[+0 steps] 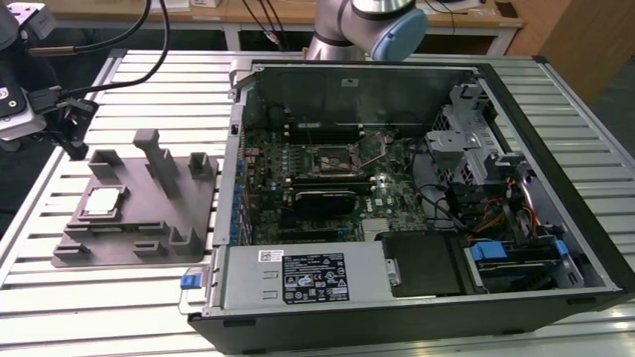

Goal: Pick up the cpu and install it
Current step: 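Pick up the cpu and move it towards the insertion slot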

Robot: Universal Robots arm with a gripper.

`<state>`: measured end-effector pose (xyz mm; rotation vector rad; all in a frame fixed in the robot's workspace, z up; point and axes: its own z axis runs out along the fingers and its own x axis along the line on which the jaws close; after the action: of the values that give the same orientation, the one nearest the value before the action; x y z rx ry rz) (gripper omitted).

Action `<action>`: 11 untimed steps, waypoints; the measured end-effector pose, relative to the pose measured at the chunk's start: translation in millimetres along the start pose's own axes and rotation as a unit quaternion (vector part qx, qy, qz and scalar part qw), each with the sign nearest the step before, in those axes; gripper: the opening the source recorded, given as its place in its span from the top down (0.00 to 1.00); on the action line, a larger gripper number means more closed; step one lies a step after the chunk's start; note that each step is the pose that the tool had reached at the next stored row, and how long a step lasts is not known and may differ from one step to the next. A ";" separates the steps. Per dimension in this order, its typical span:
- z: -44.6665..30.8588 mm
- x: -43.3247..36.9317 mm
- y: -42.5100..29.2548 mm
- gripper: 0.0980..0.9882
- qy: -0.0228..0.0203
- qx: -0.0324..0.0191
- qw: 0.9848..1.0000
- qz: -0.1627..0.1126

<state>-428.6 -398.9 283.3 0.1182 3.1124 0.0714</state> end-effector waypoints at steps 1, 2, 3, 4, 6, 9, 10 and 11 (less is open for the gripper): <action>0.6 0.4 -0.1 0.99 0.000 0.000 1.000 0.000; 1.4 0.8 -0.2 0.99 0.000 0.000 1.000 0.000; 2.2 1.3 -0.2 0.99 0.000 0.000 1.000 0.000; 3.0 1.6 -0.3 0.99 0.000 0.000 1.000 0.000; 4.8 2.3 -0.5 0.99 0.000 0.000 1.000 0.000; 7.7 3.2 -0.8 0.99 0.000 0.000 1.000 0.000; 8.6 3.5 -1.0 0.99 0.000 0.000 1.000 0.000; 9.5 3.8 -1.0 0.99 0.000 0.000 1.000 0.000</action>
<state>-432.3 -399.3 273.6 0.1181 3.1124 0.0713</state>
